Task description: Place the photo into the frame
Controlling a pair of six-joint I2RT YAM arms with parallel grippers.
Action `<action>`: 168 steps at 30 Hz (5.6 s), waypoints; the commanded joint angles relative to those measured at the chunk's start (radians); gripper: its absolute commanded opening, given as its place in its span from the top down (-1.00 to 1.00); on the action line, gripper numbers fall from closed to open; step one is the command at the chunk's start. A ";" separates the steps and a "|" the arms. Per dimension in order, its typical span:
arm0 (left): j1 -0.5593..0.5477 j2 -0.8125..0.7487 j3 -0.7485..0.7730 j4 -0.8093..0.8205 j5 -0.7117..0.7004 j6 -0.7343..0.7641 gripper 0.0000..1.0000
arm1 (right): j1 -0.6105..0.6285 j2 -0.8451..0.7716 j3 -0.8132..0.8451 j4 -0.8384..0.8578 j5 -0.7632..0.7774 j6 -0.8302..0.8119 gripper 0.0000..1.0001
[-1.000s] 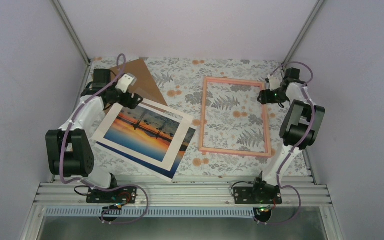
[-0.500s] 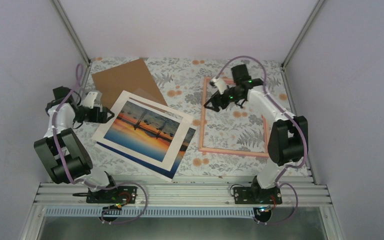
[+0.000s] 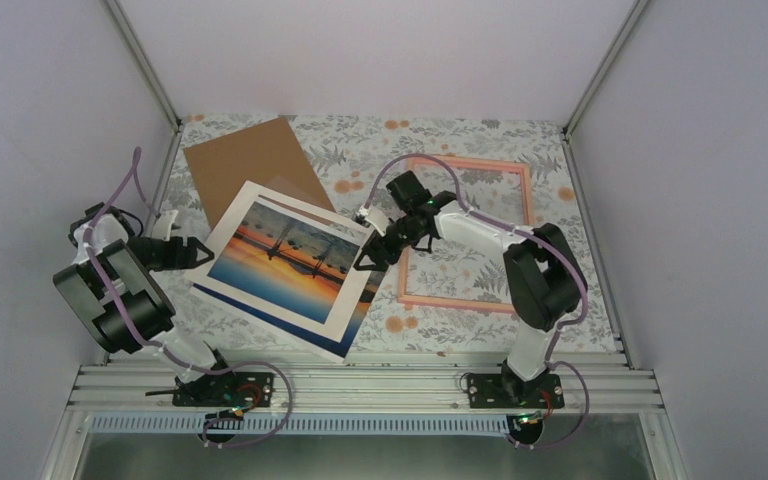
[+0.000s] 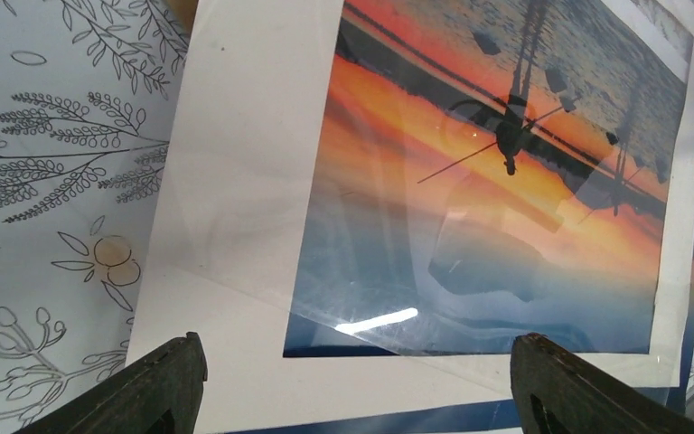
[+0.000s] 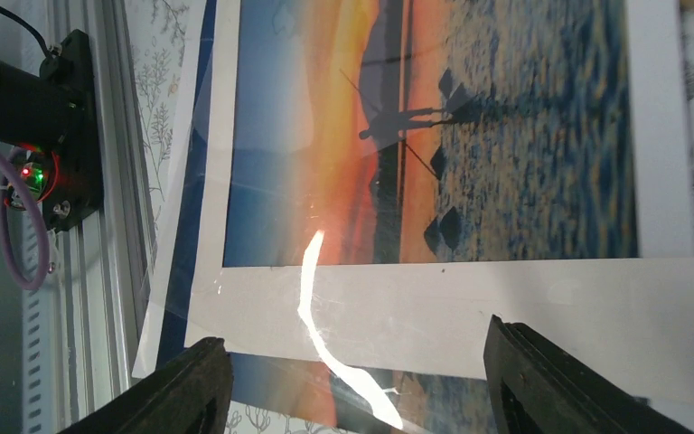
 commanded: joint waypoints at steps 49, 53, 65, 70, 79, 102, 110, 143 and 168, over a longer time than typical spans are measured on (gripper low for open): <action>-0.084 0.080 0.019 0.225 0.108 -0.182 -0.30 | 0.023 0.245 -0.044 0.141 0.047 0.019 -0.22; -0.104 0.102 0.041 0.252 0.104 -0.198 -0.36 | 0.024 0.250 -0.046 0.143 0.049 0.016 -0.20; -0.125 0.215 0.098 0.379 0.075 -0.317 -0.56 | 0.022 0.260 -0.047 0.144 0.063 0.014 -0.17; -0.125 0.260 0.107 0.427 0.027 -0.370 -0.66 | 0.022 0.265 -0.048 0.146 0.063 0.017 -0.16; -0.135 0.299 0.165 0.417 0.174 -0.395 -0.64 | 0.022 0.270 -0.044 0.144 0.069 0.019 -0.16; -0.161 0.159 0.043 0.366 0.351 -0.378 -0.20 | 0.022 0.292 -0.015 0.144 0.069 0.029 -0.16; -0.224 0.146 -0.070 0.493 0.388 -0.484 -0.21 | 0.022 0.306 -0.009 0.161 0.035 0.063 -0.17; -0.482 -0.154 0.385 0.092 0.530 -0.222 0.95 | -0.357 -0.027 0.191 0.125 -0.203 0.154 -1.00; -0.655 -0.052 0.488 0.079 0.620 -0.207 0.95 | -0.379 -0.058 0.105 0.420 -0.575 0.344 0.09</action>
